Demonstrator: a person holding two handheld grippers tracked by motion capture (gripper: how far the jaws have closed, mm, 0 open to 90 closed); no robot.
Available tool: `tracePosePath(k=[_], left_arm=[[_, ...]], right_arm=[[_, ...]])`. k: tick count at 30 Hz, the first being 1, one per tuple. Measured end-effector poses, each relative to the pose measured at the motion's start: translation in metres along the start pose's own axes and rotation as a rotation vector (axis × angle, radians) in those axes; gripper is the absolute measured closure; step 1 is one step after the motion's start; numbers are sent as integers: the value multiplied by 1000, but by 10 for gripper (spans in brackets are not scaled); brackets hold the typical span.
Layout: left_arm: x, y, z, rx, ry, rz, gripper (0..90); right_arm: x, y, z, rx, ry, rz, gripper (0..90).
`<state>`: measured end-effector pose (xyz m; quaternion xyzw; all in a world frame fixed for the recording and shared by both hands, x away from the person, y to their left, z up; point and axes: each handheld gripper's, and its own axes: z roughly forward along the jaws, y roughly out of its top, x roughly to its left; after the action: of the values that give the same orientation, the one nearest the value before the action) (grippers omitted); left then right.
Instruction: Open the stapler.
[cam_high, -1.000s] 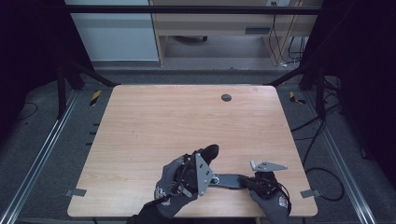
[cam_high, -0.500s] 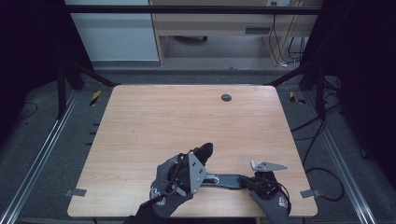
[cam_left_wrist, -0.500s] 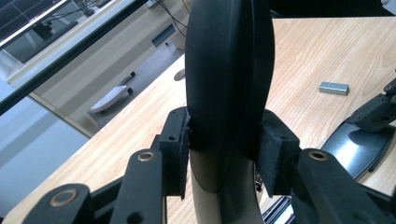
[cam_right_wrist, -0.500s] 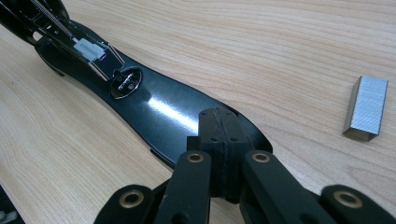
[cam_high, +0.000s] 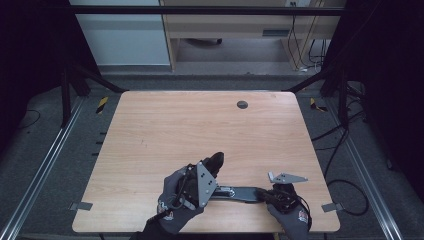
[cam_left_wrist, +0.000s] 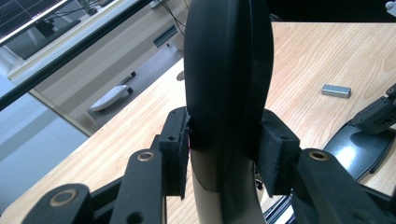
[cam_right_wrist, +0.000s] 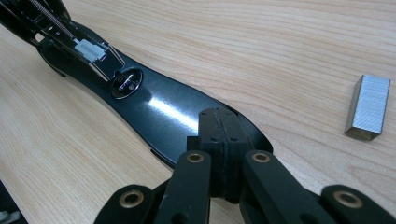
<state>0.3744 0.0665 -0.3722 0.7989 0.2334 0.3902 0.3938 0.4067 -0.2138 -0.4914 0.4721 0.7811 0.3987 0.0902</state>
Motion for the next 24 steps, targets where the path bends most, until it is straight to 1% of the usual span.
tracePosePath(k=[10, 18, 24], left_arm=[[4, -3, -3, -6, 1, -15, 590], [5, -4, -4, -9, 2, -14, 589], [7, -5, -5, -12, 2, -28, 589]], right_arm=[[0, 0, 0, 1, 4, 4, 900], [0, 0, 0, 1, 3, 5, 900], [0, 0, 0, 0, 2, 2, 900]])
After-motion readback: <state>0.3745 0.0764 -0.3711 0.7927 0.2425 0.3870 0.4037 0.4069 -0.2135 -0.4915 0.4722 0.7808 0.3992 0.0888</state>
